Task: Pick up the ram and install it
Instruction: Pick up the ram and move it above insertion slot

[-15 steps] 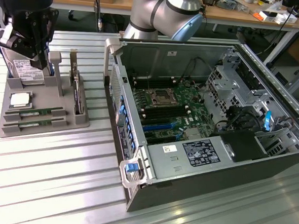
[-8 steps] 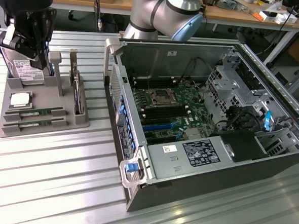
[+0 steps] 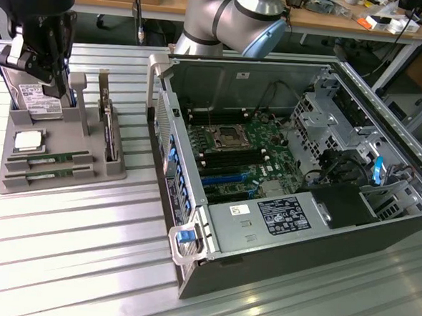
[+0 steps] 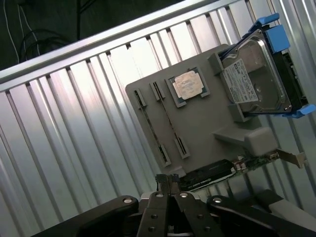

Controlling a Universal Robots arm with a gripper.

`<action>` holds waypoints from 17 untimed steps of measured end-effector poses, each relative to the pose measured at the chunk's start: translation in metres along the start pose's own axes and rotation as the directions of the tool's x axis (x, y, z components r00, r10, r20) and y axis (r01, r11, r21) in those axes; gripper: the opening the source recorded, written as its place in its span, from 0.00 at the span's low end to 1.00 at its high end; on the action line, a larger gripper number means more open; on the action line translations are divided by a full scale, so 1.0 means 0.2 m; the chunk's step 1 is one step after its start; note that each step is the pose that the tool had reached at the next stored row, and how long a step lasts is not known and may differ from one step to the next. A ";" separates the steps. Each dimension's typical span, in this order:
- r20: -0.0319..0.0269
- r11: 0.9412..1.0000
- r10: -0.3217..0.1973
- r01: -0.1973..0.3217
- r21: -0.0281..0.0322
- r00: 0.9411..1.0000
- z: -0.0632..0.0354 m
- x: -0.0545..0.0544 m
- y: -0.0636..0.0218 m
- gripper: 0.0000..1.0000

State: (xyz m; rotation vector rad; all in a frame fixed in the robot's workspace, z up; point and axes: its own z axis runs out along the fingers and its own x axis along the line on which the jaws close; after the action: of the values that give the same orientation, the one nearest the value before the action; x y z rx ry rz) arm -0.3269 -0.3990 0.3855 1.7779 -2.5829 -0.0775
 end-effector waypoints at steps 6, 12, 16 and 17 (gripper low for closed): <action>-0.002 0.999 -0.050 0.050 -0.001 0.999 0.000 0.00 0.000 0.11; -0.003 0.997 -0.081 0.081 -0.002 0.997 0.000 0.00 0.000 0.11; -0.004 0.995 -0.099 0.099 -0.003 0.995 0.000 0.00 0.000 0.11; -0.004 0.995 -0.103 0.103 -0.003 0.995 0.000 0.00 0.000 0.11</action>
State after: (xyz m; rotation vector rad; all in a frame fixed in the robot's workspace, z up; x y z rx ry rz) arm -0.3269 -0.3989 0.3854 1.9075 -2.4855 -0.0770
